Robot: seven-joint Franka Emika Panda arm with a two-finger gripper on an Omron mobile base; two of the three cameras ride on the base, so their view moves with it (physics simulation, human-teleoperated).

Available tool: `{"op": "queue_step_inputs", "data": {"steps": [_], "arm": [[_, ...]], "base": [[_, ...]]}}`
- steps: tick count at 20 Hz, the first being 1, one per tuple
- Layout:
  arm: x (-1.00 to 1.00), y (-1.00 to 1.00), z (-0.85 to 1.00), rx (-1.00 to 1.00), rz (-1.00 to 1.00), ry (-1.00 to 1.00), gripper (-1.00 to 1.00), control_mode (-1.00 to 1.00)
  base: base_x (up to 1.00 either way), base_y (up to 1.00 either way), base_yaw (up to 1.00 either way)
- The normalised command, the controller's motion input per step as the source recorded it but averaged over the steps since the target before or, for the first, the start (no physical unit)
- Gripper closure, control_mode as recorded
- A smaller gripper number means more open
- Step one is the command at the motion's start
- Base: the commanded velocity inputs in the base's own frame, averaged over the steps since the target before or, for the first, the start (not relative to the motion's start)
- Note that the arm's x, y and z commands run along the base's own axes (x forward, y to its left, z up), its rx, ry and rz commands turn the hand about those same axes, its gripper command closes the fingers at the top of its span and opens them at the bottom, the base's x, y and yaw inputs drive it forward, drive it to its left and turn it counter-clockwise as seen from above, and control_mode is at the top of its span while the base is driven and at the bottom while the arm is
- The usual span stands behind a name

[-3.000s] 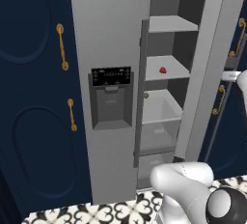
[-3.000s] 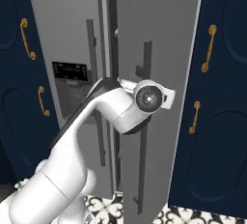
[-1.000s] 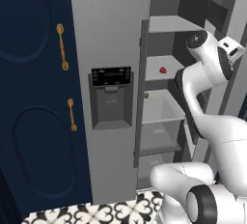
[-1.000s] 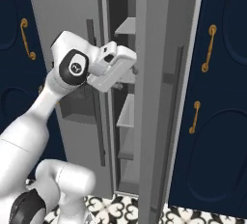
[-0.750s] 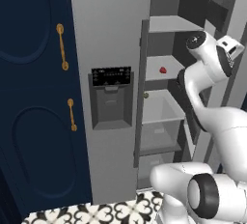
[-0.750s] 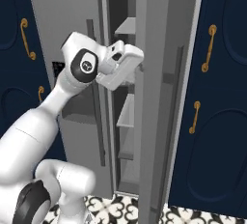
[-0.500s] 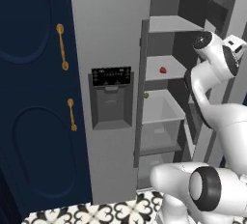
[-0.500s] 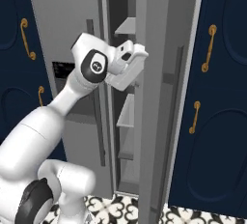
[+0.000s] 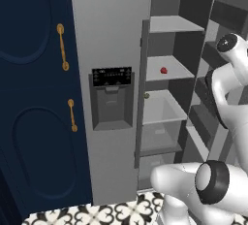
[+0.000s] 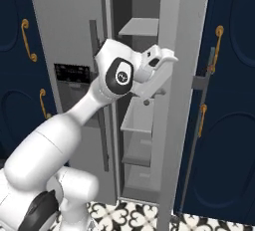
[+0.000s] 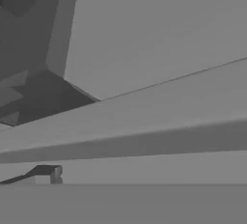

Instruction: Take the strawberry from the fridge and place it on top of the pancake, located on the dining counter.

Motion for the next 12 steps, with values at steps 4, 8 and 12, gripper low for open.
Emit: {"op": "queue_step_inputs", "data": {"steps": [4, 8, 12], "arm": [[0.0, -0.39, 0.0, 0.0, 0.0, -0.01, -1.0, -1.0], [-0.12, 0.2, 0.06, -0.01, 0.06, 0.0, -1.0, -1.0], [-0.19, 0.84, 0.08, 0.0, 0.11, 0.0, -1.0, -1.0]], "base": [[0.0, 0.0, 0.0], [0.0, 0.0, 0.0], [0.0, 0.0, 0.0]]}}
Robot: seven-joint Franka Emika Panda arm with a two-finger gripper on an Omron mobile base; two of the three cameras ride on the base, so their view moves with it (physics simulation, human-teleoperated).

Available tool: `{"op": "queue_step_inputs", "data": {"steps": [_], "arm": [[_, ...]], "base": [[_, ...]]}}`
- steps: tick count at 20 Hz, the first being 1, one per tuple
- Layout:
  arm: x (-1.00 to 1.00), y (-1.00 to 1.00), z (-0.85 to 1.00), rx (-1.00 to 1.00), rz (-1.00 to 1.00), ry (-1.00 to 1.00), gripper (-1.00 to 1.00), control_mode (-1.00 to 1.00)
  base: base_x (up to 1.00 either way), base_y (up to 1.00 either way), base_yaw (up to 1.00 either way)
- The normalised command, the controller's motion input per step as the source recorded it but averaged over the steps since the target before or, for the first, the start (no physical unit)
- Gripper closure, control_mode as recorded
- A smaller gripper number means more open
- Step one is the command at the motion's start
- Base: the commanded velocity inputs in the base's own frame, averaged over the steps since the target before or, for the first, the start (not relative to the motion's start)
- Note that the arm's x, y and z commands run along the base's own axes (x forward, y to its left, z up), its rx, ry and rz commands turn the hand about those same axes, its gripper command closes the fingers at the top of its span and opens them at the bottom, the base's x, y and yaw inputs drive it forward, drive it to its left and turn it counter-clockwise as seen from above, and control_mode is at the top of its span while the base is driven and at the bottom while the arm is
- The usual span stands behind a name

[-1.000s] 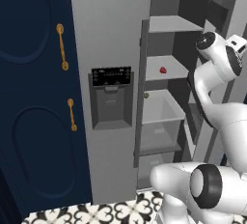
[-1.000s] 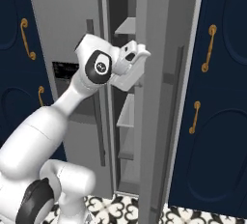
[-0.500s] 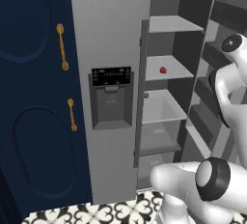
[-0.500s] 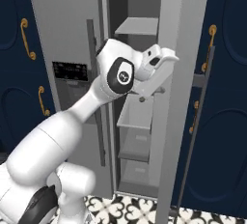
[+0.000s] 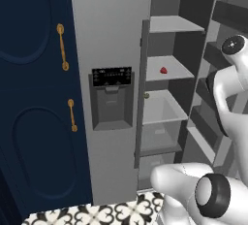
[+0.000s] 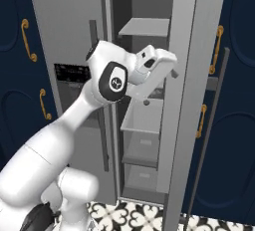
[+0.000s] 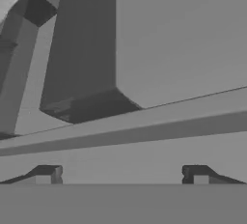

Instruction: Take the strawberry from the fridge and place it on top of the pancake, located on the dining counter.

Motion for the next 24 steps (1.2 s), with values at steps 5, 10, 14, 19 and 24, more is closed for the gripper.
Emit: {"op": "queue_step_inputs", "data": {"steps": [5, 10, 14, 19, 24], "arm": [[0.03, 0.83, 0.15, 0.22, 0.1, -0.03, -1.0, -1.0], [0.49, 0.94, -0.01, 0.5, 0.09, -0.05, -1.0, -1.0], [0.6, 1.0, -0.21, 0.51, 0.11, -0.07, -1.0, -1.0], [-0.01, 0.57, -0.06, 0.39, 0.0, 0.11, -1.0, -1.0], [-0.77, 0.54, -0.29, 0.2, -0.02, 0.11, -1.0, -1.0]], "base": [[0.0, 0.0, 0.0], [0.0, 0.0, 0.0], [0.0, 0.0, 0.0], [0.0, 0.0, 0.0], [0.0, 0.0, 0.0]]}}
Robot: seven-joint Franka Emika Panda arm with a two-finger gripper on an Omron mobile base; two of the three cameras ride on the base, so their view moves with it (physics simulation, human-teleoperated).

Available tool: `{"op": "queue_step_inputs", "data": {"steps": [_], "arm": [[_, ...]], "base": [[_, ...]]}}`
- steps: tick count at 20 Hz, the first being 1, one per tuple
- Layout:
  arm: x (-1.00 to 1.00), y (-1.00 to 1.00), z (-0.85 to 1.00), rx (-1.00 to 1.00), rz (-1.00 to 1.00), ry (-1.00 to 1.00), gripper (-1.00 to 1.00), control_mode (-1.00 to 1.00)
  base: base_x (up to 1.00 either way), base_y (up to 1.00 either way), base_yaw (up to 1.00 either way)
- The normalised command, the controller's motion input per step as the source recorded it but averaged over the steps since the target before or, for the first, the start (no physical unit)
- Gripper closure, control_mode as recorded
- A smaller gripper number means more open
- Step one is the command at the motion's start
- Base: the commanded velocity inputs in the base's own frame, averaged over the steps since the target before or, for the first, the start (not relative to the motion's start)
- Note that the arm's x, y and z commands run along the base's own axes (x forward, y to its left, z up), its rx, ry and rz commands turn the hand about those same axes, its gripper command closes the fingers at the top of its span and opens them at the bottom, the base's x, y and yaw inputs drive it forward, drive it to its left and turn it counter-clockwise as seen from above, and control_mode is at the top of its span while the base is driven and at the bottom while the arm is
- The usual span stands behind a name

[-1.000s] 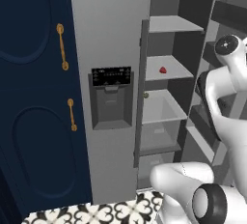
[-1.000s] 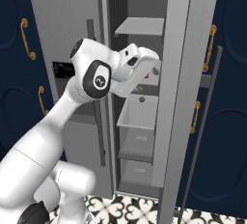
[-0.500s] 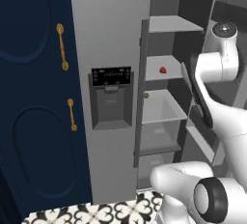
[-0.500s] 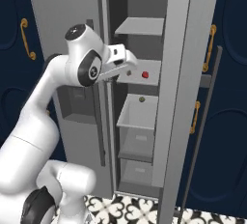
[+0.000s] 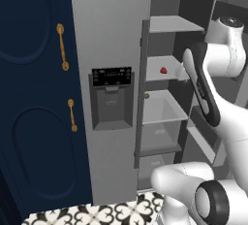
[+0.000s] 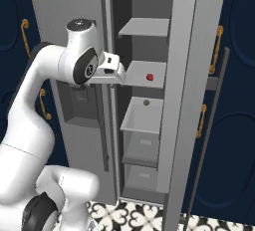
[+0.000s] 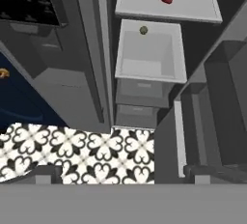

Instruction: Take the strawberry from the fridge and place it on top of the pancake, located on the dining counter.

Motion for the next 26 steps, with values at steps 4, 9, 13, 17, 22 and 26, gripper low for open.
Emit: {"op": "queue_step_inputs", "data": {"steps": [4, 9, 13, 17, 22, 26], "arm": [[-1.0, 0.41, -0.21, 0.12, -0.08, 0.1, -1.0, -1.0], [-0.72, 0.46, -0.26, 0.03, -0.16, 0.15, -1.0, -1.0], [0.0, 0.04, -0.36, -0.03, -0.1, 0.14, -1.0, -1.0], [-0.13, 0.09, -0.46, 0.06, 0.0, 0.01, -1.0, -1.0], [-0.05, 0.5, -0.32, -0.03, -0.01, 0.05, -1.0, -1.0], [0.0, 0.31, -0.33, -0.06, 0.02, 0.02, -1.0, -1.0]], "base": [[0.0, 0.0, 0.0], [0.0, 0.0, 0.0], [0.0, 0.0, 0.0], [0.0, 0.0, 0.0], [0.0, 0.0, 0.0], [0.0, 0.0, 0.0]]}}
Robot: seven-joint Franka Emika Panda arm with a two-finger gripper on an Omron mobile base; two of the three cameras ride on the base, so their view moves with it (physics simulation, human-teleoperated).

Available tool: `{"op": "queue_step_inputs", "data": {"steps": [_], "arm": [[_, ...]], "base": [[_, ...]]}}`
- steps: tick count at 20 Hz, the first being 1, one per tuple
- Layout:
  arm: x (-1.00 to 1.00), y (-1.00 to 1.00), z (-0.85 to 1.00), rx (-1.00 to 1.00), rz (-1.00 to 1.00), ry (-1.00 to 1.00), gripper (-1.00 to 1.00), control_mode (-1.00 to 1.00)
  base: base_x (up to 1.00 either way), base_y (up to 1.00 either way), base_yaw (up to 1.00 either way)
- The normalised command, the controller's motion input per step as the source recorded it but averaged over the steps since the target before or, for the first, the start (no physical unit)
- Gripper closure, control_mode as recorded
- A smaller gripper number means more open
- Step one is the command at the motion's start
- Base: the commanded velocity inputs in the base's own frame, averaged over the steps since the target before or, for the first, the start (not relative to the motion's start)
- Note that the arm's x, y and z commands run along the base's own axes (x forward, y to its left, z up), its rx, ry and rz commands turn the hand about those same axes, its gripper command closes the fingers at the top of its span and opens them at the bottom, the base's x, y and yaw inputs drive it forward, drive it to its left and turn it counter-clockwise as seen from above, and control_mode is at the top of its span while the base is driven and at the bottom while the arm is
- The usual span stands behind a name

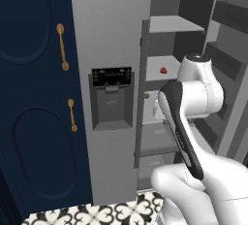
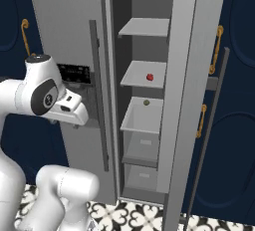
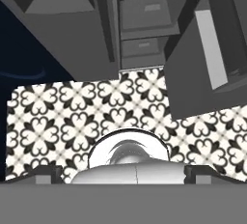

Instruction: Take the strawberry from the fridge and place it on top of the pancake, located on the dining counter.

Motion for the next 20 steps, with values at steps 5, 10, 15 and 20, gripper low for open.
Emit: {"op": "queue_step_inputs", "data": {"steps": [5, 10, 15, 20], "arm": [[0.0, -0.15, -0.3, 0.0, 0.01, 0.0, -1.0, -1.0], [0.0, -0.05, -0.19, -0.01, 0.04, 0.01, -1.0, -1.0], [-0.01, -0.01, -0.01, 0.0, 0.0, 0.0, -1.0, -1.0], [0.0, 0.0, 0.0, 0.0, 0.0, 0.0, -1.0, -1.0]], "base": [[0.0, 0.0, 0.0], [0.0, 0.0, 0.0], [0.0, 0.0, 0.0], [0.0, 0.0, 0.0]]}}
